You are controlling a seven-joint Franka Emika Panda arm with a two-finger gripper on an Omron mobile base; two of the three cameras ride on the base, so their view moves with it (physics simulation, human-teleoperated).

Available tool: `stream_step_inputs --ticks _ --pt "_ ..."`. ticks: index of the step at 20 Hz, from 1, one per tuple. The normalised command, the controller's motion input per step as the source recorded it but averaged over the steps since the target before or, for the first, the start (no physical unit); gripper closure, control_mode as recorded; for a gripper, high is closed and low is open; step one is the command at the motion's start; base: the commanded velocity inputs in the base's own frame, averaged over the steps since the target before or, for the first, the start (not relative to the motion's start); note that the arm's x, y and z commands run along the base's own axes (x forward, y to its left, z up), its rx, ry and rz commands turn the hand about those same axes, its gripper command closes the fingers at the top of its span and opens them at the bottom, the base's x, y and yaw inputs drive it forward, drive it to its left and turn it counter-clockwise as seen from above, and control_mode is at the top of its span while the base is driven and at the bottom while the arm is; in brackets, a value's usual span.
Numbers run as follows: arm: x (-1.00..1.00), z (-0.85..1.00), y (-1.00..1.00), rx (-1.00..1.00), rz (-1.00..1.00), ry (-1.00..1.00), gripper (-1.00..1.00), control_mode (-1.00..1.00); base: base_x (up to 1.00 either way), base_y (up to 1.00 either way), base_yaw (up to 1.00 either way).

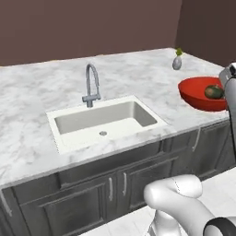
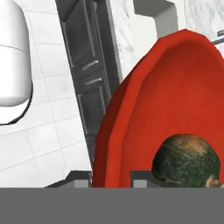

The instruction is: Pick the squash from the sink and place it in the bowl. Then pick the bowl and place it in the microwave. Then close the microwave door and press the start button.

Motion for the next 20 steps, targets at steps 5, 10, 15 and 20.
stream_step_inputs --ticks 5,10,15,20 --pt "0.0 0.0 0.0 0.0 0.0 0.0 1.0 1.0 -0.06 0.0 -0.81" --pt "0.0 0.0 0.0 0.0 0.0 0.0 1.0 1.0 -0.06 0.0 -0.81" --pt "0.0 0.0 0.0 0.0 0.0 0.0 1.0 1.0 0.0 0.0 -0.71" --pt "0.0 0.0 0.0 0.0 0.0 0.0 1.0 1.0 0.0 0.0 -0.66"
